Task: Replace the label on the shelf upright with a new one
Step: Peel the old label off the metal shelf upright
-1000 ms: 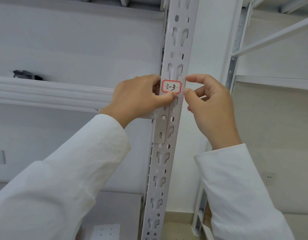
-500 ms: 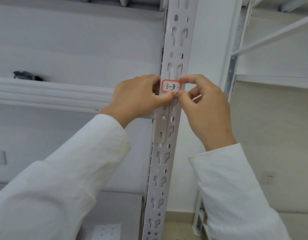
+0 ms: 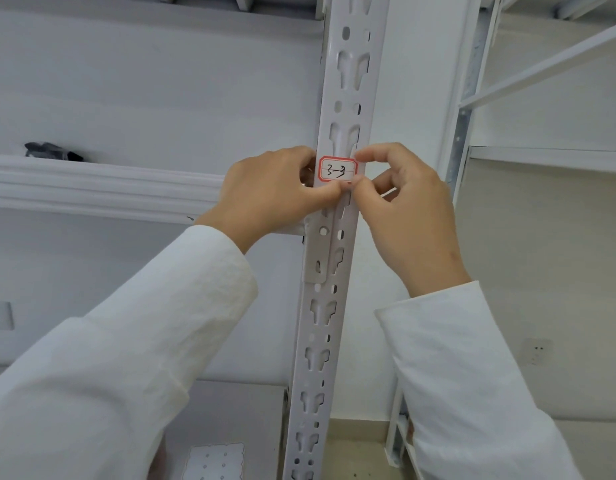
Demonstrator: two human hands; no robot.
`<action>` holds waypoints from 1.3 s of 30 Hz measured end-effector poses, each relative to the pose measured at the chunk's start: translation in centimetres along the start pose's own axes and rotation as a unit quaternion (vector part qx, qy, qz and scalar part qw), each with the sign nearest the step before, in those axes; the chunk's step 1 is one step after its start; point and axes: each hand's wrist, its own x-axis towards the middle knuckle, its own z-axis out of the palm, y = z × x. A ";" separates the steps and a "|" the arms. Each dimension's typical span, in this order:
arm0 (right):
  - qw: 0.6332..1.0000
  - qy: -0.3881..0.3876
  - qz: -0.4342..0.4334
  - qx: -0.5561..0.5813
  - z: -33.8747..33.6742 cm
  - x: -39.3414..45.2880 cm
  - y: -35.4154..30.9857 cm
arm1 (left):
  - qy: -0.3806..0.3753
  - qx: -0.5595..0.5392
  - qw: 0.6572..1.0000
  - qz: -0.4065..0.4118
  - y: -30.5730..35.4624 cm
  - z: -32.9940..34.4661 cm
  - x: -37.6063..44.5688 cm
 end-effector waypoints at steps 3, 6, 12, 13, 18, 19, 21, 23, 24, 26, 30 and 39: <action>1.000 0.004 -0.004 -0.006 0.2 0.0 -0.1 | 0.006 -0.004 1.000 -0.002 -0.1 0.1 0.1; 1.000 0.002 -0.002 -0.009 0.4 0.0 0.0 | 0.008 -0.003 1.000 -0.005 -0.1 0.2 0.1; 1.000 -0.008 0.022 -0.010 1.3 0.0 0.1 | 0.013 0.004 1.000 -0.003 -0.3 0.3 0.2; 1.000 -0.001 0.021 -0.006 1.4 -0.1 0.1 | 0.014 0.003 1.000 -0.002 -0.3 0.3 0.2; 0.998 0.055 -0.003 -0.003 1.6 -0.3 0.0 | 0.009 -0.003 1.000 -0.002 -0.2 0.3 0.1; 0.998 0.054 -0.004 -0.006 1.6 -0.4 0.0 | 0.008 -0.002 1.000 -0.003 -0.2 0.2 0.1; 0.999 0.048 -0.003 -0.013 1.6 -0.4 0.1 | 0.009 0.001 1.000 -0.002 -0.2 0.2 0.1; 0.999 0.042 -0.003 -0.019 1.6 -0.3 0.0 | 0.012 -0.001 1.000 0.003 -0.2 0.2 0.1; 0.999 0.040 -0.004 -0.021 1.6 -0.3 0.0 | 0.013 -0.001 1.000 0.004 -0.2 0.3 0.1; 0.999 0.037 -0.005 -0.023 1.6 -0.4 -0.1 | 0.016 0.001 1.000 0.004 -0.2 0.3 0.1; 0.999 0.042 -0.005 -0.029 1.7 -0.5 -0.1 | 0.014 0.000 1.000 0.007 -0.2 0.2 0.1; 0.999 0.032 0.001 -0.038 1.6 -0.5 -0.2 | 0.019 0.000 1.000 0.011 -0.2 0.3 0.0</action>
